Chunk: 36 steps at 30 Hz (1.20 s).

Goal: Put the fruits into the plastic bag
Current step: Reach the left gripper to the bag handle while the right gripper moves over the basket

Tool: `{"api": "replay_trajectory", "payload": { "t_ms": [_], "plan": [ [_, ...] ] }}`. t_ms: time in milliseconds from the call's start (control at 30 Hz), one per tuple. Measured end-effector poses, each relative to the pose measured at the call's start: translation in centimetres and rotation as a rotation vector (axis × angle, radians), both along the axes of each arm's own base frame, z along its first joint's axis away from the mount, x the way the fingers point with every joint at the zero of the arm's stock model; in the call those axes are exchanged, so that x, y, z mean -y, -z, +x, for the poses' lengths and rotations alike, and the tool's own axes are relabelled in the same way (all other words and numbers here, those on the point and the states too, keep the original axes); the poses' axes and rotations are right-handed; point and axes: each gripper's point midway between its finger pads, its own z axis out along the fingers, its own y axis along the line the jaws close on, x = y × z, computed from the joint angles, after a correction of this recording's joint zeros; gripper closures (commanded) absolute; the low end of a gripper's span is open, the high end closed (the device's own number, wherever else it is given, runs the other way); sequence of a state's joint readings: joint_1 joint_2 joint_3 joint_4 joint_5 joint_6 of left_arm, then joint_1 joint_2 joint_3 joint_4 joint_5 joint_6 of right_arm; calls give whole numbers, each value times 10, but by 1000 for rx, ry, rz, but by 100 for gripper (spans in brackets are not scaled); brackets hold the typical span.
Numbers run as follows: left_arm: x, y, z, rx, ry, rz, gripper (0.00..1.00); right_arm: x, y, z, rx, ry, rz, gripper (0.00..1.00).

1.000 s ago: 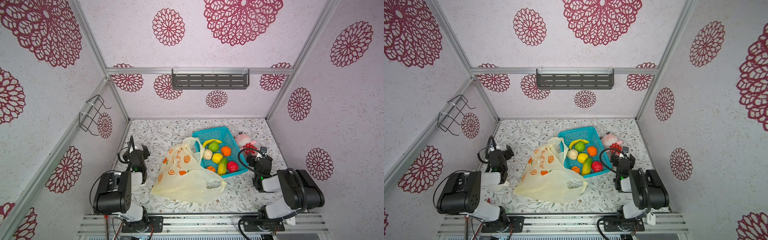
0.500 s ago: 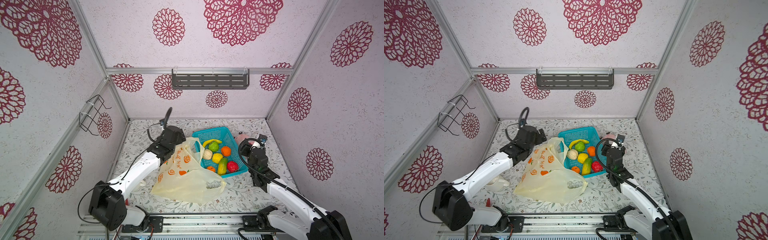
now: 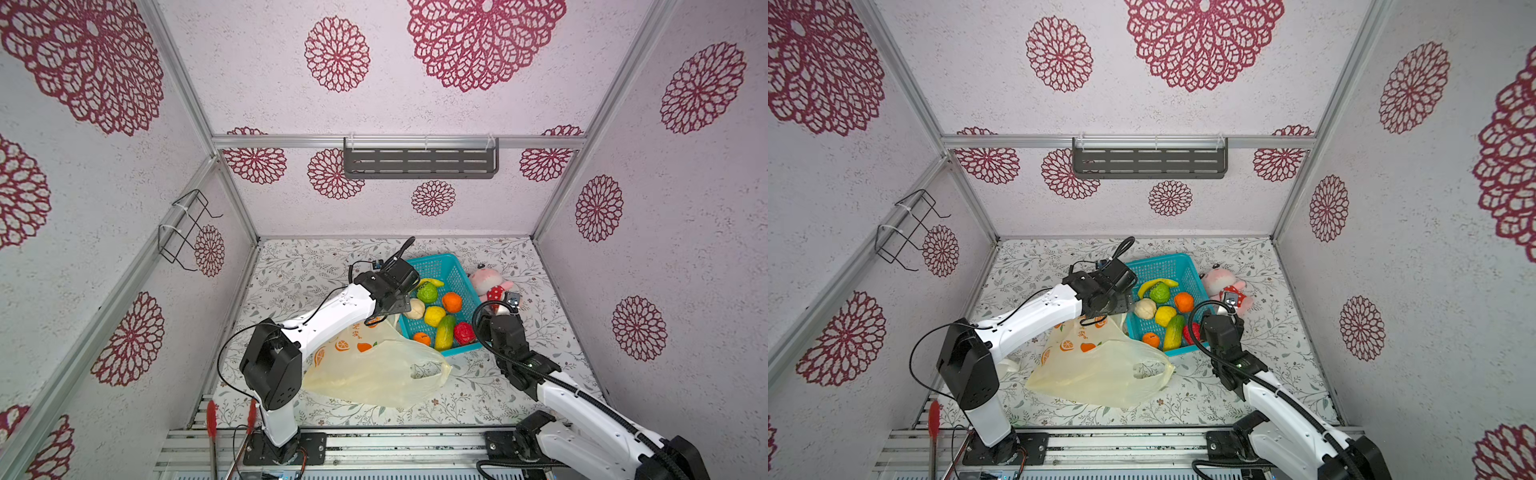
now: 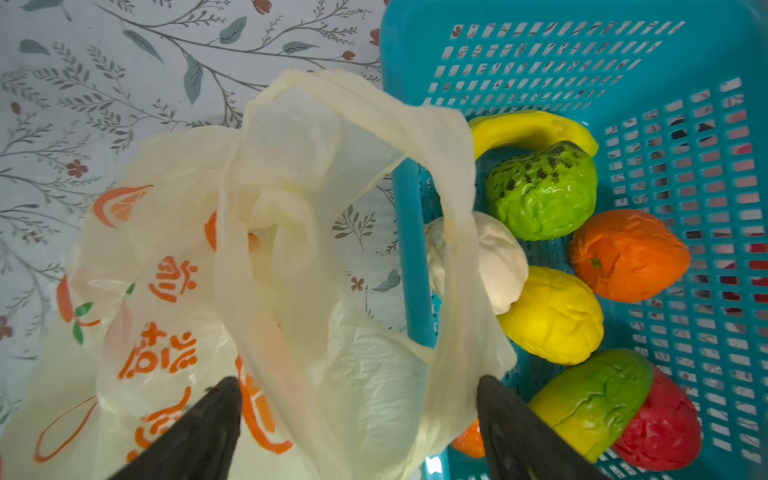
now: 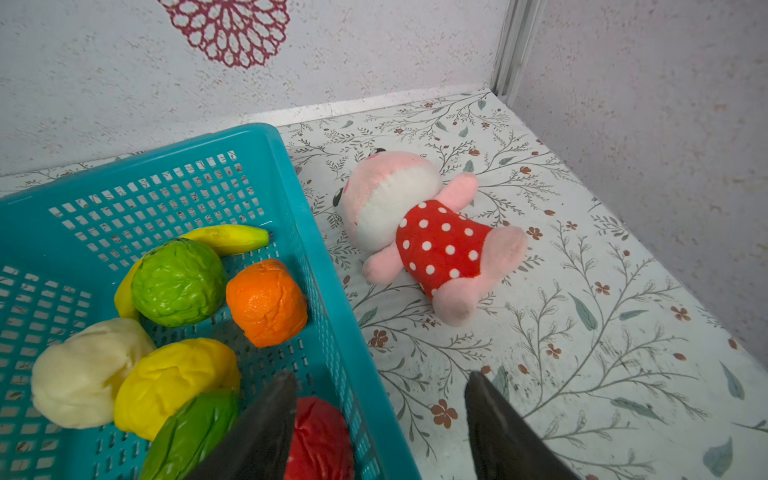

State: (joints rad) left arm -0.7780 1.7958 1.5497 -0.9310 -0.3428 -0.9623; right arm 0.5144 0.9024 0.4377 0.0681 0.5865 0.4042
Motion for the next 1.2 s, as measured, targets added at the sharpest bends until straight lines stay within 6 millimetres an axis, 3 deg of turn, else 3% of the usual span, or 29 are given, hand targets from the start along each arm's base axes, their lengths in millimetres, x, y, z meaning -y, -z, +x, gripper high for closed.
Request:
{"api": "replay_trajectory", "payload": {
  "t_ms": [467, 667, 867, 933, 1033, 1100, 1200],
  "plan": [
    [-17, -1, -19, -27, -33, 49, 14, -8, 17, -4, -58, -52, 2, 35],
    [-20, 3, -23, -47, -32, 69, 22, -9, 18, -5, -62, -58, 2, 34],
    [-18, 22, -28, -104, -14, 92, 41, -9, 18, -5, -63, -59, 2, 35],
    [-17, 32, -30, -130, -7, 103, 53, -9, 18, -5, -63, -59, 2, 35],
    [-18, 45, -35, -169, -5, 117, 83, -9, 18, -5, -65, -60, 2, 35],
    [-18, 49, -38, -185, 5, 121, 98, -9, 19, -5, -67, -62, 3, 35],
    [-17, 49, -38, -187, 5, 111, 100, -11, 19, -6, -71, -72, 9, 36]
  ]
}}
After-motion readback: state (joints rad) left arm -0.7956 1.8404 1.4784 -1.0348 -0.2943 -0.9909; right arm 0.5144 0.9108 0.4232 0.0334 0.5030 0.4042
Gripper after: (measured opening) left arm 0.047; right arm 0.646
